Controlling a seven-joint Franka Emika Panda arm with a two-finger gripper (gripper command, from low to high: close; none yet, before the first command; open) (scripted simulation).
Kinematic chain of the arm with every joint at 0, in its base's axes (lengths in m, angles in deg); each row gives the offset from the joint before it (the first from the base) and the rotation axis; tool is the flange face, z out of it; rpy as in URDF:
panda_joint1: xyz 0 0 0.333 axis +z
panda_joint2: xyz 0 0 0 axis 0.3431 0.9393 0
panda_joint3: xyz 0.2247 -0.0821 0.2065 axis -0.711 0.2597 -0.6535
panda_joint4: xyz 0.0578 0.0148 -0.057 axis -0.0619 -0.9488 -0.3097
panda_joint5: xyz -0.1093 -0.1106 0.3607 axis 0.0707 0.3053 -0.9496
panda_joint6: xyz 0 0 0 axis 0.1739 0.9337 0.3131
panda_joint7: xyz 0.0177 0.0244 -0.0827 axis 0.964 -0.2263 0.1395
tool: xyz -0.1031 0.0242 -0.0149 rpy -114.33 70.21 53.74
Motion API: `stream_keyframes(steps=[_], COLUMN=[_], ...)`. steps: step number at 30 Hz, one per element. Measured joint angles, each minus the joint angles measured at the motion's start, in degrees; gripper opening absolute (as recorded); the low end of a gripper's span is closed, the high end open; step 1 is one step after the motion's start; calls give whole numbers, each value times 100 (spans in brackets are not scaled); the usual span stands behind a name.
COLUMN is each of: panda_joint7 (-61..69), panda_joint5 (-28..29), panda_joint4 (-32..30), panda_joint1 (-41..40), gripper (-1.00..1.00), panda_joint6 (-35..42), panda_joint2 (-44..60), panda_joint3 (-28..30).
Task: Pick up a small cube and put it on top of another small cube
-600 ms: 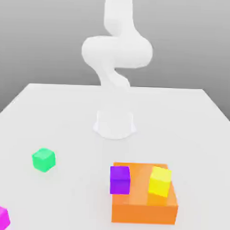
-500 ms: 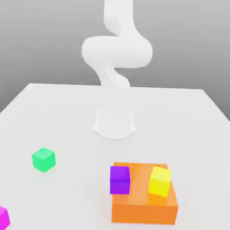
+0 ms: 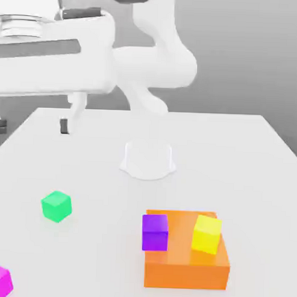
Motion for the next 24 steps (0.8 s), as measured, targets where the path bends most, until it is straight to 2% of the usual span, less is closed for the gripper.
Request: stream_keyframes(steps=[7,13,17,18,24], panda_joint7=[419,622,845,900,933], panda_joint5=[-328,-377,-645,-721,-766], panda_joint4=[170,303,471,512,533], panda_joint1=[-436,-813,-1094,-1159,-1190], gripper=[0,0,0,-100,-100], panda_joint6=[-300,-596,-1106,-1233,-1290], panda_joint2=[1440,2622,3443,3617,3703], panda_joint3=[141,285,48,-30,-70])
